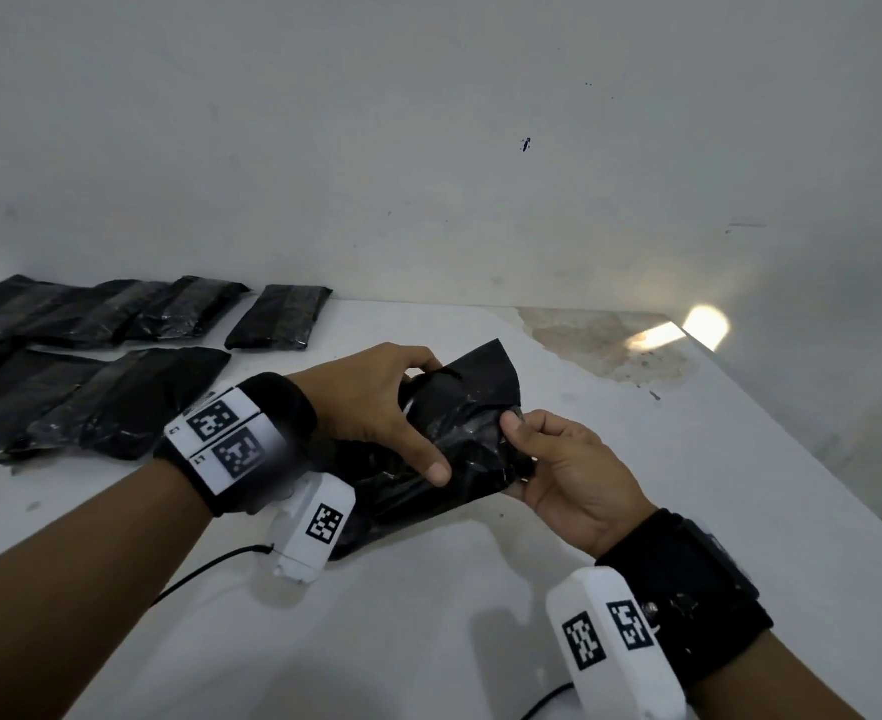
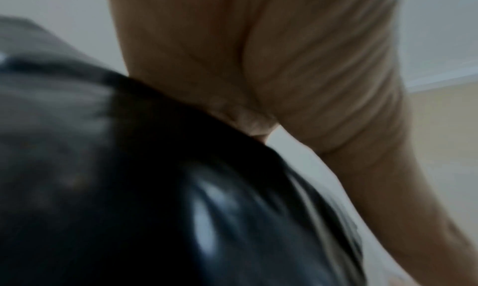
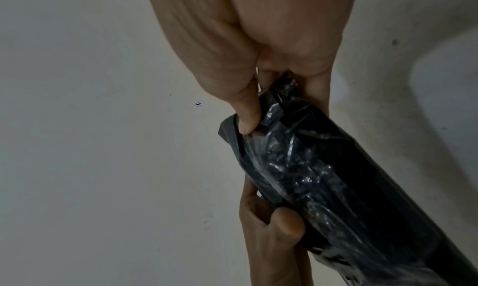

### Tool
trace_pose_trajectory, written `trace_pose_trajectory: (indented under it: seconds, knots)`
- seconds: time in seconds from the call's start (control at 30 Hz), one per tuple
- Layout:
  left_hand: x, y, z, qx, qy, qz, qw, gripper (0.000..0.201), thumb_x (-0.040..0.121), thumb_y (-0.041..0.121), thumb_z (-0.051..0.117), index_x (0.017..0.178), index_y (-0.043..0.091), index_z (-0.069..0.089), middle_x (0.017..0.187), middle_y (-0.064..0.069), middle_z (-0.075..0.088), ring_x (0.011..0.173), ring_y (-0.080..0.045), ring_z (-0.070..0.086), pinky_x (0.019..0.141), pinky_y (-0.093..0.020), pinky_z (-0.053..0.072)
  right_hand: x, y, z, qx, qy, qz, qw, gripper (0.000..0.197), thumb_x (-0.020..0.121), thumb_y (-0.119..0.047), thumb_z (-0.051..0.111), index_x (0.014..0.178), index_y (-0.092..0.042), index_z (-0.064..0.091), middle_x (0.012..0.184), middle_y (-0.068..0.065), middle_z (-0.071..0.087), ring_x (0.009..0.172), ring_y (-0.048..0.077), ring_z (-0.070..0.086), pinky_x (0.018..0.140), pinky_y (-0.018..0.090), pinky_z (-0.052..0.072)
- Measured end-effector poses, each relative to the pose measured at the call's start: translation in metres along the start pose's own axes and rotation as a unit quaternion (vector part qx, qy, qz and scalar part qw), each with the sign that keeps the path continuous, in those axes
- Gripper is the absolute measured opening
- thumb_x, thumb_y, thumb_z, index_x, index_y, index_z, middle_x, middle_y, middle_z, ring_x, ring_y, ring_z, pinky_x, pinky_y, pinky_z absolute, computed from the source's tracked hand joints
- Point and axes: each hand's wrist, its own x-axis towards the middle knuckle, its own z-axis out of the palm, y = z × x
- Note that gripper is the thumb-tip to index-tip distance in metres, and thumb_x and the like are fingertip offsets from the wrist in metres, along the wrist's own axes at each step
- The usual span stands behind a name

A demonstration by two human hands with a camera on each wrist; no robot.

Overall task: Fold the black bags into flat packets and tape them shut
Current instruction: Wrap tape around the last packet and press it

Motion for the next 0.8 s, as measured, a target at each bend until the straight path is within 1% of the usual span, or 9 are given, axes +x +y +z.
trace_pose_trajectory:
  seconds: [0.1, 0.17, 0.27, 0.33, 0.43, 0.5, 0.57, 0.63, 0.8]
  knots:
    - [-0.011, -0.011, -0.012, 0.025, 0.058, -0.015, 0.998, 0.107, 0.036, 0.065, 0.086, 0.132, 0.033, 0.048, 0.110, 0.008, 0.067, 0.098, -0.006, 0.067, 0.085, -0.029, 0.057, 0.004, 0.000, -0.001, 0.020, 0.026, -0.011, 0.999, 0.015, 0.075, -0.015, 0.068, 0.070, -0.005, 0.057, 0.077, 0.013, 0.070, 0.068, 0.021, 0.068, 0.064, 0.039, 0.061]
    - [-0.020, -0.024, -0.020, -0.016, 0.148, -0.012, 0.989, 0.104, 0.040, 0.068, 0.083, 0.132, 0.033, 0.050, 0.113, 0.008, 0.064, 0.105, -0.004, 0.063, 0.090, -0.029, 0.055, 0.008, 0.000, -0.003, 0.046, 0.054, -0.017, 0.997, 0.013, 0.078, -0.014, 0.067, 0.074, -0.005, 0.059, 0.083, 0.015, 0.071, 0.075, 0.023, 0.070, 0.065, 0.040, 0.062]
    - [-0.033, -0.045, -0.024, -0.118, 0.295, -0.024, 0.948, 0.076, 0.063, 0.062, 0.081, 0.125, 0.026, 0.057, 0.110, 0.005, 0.067, 0.103, -0.009, 0.065, 0.086, -0.031, 0.054, 0.014, 0.001, -0.004, 0.091, 0.092, -0.017, 0.991, 0.014, 0.088, -0.011, 0.062, 0.090, 0.003, 0.059, 0.104, 0.024, 0.068, 0.083, 0.027, 0.071, 0.060, 0.035, 0.060]
    - [-0.040, -0.053, -0.018, -0.192, 0.334, -0.058, 0.921, 0.049, 0.081, 0.050, 0.069, 0.118, 0.018, 0.061, 0.110, -0.001, 0.068, 0.106, -0.019, 0.065, 0.085, -0.036, 0.055, 0.017, 0.002, -0.003, 0.130, 0.097, -0.024, 0.986, 0.040, 0.083, -0.013, 0.064, 0.115, 0.010, 0.057, 0.120, 0.029, 0.063, 0.088, 0.028, 0.070, 0.061, 0.034, 0.060]
    - [-0.045, -0.059, 0.000, -0.309, 0.306, -0.119, 0.893, 0.044, 0.091, 0.043, 0.061, 0.113, 0.004, 0.063, 0.107, -0.008, 0.069, 0.103, -0.025, 0.066, 0.090, -0.041, 0.055, 0.021, 0.004, 0.000, 0.175, 0.094, -0.034, 0.980, 0.064, 0.076, -0.017, 0.063, 0.130, 0.015, 0.050, 0.126, 0.028, 0.061, 0.087, 0.026, 0.072, 0.062, 0.032, 0.060]
    - [-0.043, -0.060, 0.010, -0.393, 0.277, -0.144, 0.865, 0.049, 0.089, 0.045, 0.064, 0.110, 0.001, 0.063, 0.097, -0.010, 0.069, 0.093, -0.024, 0.066, 0.097, -0.046, 0.052, 0.023, 0.005, 0.002, 0.188, 0.074, -0.036, 0.979, 0.047, 0.081, -0.017, 0.060, 0.118, 0.012, 0.060, 0.121, 0.025, 0.065, 0.087, 0.025, 0.073, 0.063, 0.031, 0.060]
    - [-0.040, -0.059, 0.016, -0.480, 0.250, -0.146, 0.828, 0.046, 0.078, 0.048, 0.070, 0.100, 0.008, 0.064, 0.088, -0.008, 0.070, 0.087, -0.025, 0.067, 0.098, -0.046, 0.052, 0.023, 0.006, 0.004, 0.181, 0.052, -0.036, 0.981, 0.029, 0.093, -0.015, 0.052, 0.093, 0.004, 0.075, 0.108, 0.020, 0.072, 0.085, 0.023, 0.074, 0.063, 0.031, 0.060]
    - [-0.036, -0.058, 0.019, -0.560, 0.233, -0.129, 0.784, 0.041, 0.076, 0.042, 0.072, 0.098, 0.007, 0.064, 0.088, -0.009, 0.070, 0.087, -0.027, 0.067, 0.094, -0.042, 0.054, 0.021, 0.006, 0.006, 0.175, 0.033, -0.043, 0.983, 0.045, 0.101, -0.014, 0.044, 0.075, -0.003, 0.079, 0.095, 0.014, 0.075, 0.082, 0.021, 0.075, 0.061, 0.030, 0.060]
    - [-0.030, -0.051, 0.021, -0.649, 0.217, -0.099, 0.723, 0.013, 0.094, 0.017, 0.058, 0.087, 0.007, 0.064, 0.082, -0.010, 0.070, 0.078, -0.023, 0.070, 0.077, -0.035, 0.061, 0.018, 0.004, 0.005, 0.198, 0.020, -0.044, 0.979, 0.047, 0.102, -0.014, 0.043, 0.075, -0.003, 0.080, 0.099, 0.015, 0.075, 0.086, 0.022, 0.075, 0.067, 0.033, 0.061]
